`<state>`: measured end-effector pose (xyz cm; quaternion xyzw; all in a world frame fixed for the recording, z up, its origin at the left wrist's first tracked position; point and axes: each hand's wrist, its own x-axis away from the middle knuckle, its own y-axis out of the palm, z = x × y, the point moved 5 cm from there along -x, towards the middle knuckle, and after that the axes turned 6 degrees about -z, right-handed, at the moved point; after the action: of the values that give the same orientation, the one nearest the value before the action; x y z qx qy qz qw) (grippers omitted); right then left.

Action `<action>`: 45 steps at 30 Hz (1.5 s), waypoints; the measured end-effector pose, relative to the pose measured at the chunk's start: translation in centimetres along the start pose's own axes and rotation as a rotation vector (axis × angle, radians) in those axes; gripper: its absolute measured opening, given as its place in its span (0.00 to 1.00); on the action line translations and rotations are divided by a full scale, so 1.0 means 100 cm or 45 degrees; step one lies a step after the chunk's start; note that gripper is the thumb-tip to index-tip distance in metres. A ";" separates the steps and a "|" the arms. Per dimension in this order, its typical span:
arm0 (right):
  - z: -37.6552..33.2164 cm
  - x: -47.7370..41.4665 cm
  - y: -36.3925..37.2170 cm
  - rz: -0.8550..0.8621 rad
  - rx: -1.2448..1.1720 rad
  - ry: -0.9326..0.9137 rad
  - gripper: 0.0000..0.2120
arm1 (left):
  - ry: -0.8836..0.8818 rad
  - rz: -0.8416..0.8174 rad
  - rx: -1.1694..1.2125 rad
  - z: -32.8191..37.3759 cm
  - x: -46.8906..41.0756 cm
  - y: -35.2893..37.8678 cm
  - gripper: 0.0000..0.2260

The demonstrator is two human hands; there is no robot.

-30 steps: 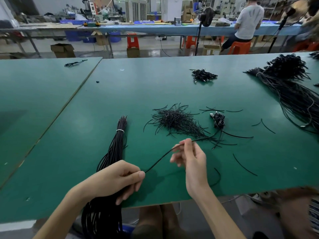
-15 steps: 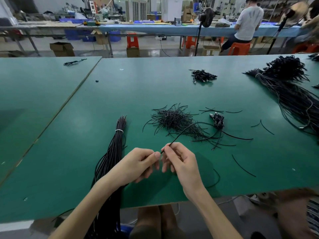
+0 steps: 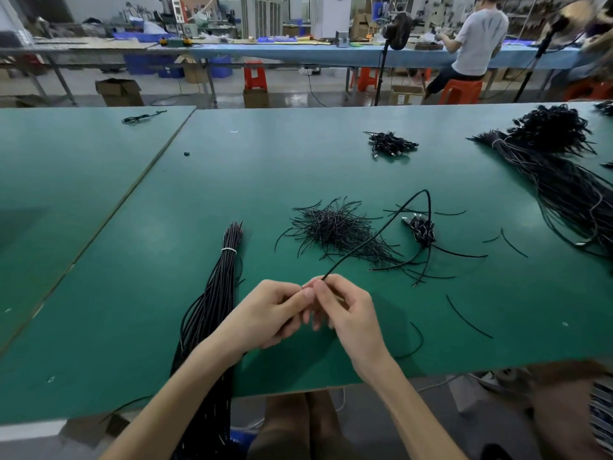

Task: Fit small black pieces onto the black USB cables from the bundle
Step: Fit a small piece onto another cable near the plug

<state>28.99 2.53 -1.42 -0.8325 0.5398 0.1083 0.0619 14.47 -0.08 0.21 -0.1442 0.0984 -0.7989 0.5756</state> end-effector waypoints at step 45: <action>0.013 0.005 -0.021 0.393 -0.326 0.184 0.17 | -0.040 -0.603 0.258 -0.022 0.054 -0.001 0.18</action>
<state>30.97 3.25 -2.87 -0.7465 0.6458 0.1244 -0.1006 12.03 -5.22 -1.21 -0.1170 -0.0276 -0.9149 0.3853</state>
